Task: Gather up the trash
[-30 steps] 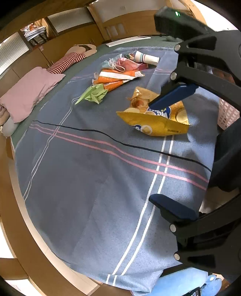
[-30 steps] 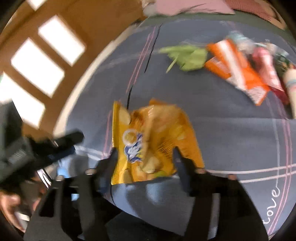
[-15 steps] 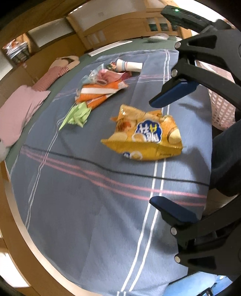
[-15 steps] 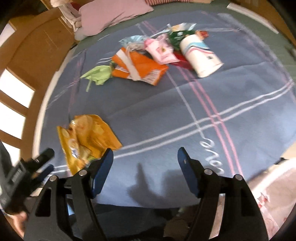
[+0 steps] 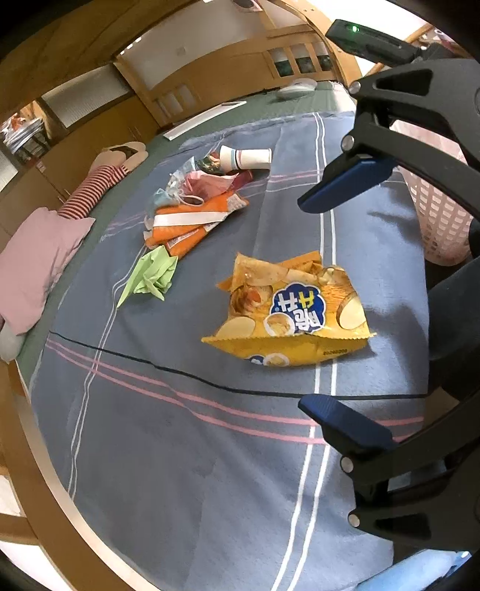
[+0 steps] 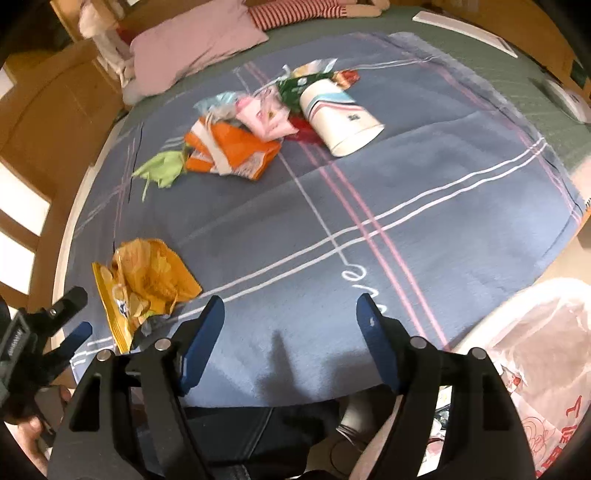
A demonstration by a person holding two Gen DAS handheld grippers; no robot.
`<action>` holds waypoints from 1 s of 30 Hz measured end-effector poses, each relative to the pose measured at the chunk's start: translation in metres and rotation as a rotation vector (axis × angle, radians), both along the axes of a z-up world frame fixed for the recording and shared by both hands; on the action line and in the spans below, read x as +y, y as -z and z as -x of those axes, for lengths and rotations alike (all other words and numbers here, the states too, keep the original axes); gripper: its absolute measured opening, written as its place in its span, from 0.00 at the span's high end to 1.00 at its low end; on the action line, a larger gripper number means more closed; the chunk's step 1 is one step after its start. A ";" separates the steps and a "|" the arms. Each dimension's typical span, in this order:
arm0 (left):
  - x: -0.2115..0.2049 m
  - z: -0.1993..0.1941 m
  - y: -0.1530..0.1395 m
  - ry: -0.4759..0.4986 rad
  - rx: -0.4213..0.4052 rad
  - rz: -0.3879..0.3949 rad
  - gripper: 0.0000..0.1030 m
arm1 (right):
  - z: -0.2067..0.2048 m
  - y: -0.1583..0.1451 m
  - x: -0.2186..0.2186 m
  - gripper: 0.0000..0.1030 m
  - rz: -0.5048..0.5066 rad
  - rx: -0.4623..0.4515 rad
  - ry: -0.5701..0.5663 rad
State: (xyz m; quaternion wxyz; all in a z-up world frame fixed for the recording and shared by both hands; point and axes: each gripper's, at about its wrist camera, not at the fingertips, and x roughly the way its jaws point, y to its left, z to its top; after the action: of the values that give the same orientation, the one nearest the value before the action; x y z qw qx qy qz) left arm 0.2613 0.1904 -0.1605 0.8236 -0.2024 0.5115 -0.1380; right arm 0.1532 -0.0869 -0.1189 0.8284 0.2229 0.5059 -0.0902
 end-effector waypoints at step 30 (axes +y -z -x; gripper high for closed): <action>-0.039 -0.033 0.066 0.151 0.271 -0.022 0.07 | 0.004 0.011 0.008 0.28 -0.046 0.033 -0.030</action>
State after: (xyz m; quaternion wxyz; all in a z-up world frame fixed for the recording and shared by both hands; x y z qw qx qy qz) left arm 0.2948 0.1515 -0.2265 0.7365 -0.1710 0.6332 -0.1655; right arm 0.1489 -0.0793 -0.1295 0.8159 0.2329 0.5246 -0.0700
